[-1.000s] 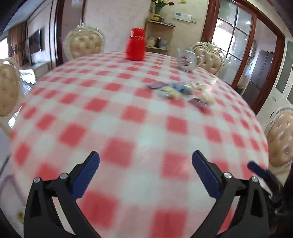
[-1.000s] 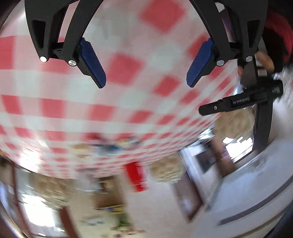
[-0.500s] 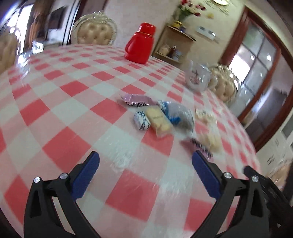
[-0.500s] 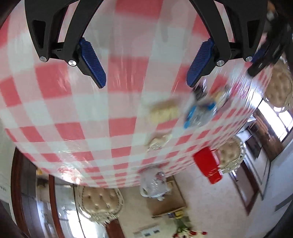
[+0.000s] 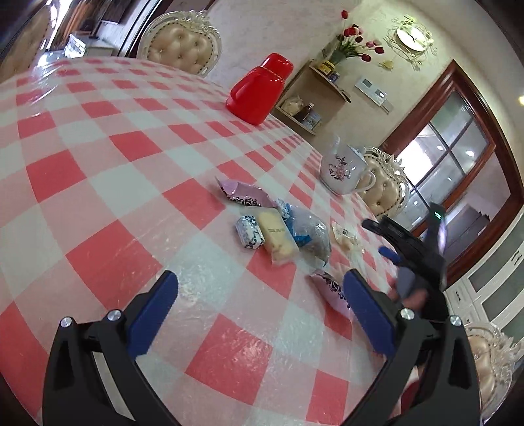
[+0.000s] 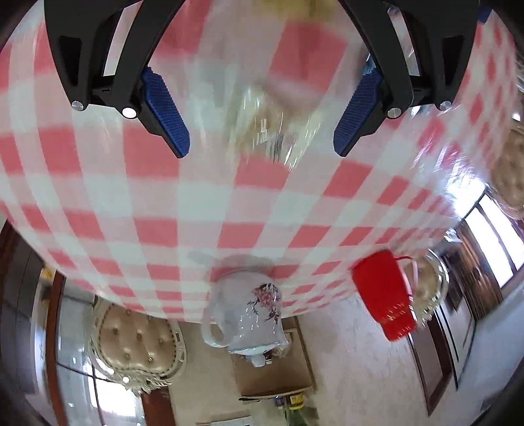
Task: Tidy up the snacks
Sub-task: 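Grasp the cream jujube-nut candy bag with the right tool while the left tool grasps the dark chocolate packet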
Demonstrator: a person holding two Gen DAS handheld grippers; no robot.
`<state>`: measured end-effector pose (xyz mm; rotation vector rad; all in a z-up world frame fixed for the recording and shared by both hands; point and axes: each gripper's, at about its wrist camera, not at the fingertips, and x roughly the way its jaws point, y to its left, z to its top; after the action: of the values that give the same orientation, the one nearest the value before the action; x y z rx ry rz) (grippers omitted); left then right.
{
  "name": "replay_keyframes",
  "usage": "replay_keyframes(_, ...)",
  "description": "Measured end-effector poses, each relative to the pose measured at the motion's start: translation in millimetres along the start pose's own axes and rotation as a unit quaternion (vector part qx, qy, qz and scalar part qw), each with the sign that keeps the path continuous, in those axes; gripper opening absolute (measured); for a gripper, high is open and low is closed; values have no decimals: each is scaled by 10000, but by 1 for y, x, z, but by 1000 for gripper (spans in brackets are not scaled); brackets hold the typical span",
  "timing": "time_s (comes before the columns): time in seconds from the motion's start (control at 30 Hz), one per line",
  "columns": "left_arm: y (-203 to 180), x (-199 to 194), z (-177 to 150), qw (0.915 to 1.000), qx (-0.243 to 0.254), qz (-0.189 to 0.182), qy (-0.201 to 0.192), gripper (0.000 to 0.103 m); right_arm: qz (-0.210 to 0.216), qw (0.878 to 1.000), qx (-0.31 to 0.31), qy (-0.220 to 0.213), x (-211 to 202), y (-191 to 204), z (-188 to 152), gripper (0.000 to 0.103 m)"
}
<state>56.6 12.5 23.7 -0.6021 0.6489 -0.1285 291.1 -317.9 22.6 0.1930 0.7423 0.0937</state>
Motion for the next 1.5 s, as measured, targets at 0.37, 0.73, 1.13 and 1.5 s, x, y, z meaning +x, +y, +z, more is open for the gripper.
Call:
replay_keyframes(0.37,0,2,0,10000,26,64,46,101,1018,9702,-1655,1445,47,29,-7,87)
replay_keyframes(0.73,2,2,2,9998,-11,180,42,101,461,9740,-1886,1168,43,50,-24,86)
replay_keyframes(1.13,-6,8,2,9991,335,173,203,101,875,9934,-723,-165,-123,20,-92,48)
replay_keyframes(1.5,-85,41,-27,9885,1343,155,672,101,499,9894,970,-958,-170,-40,-138,49)
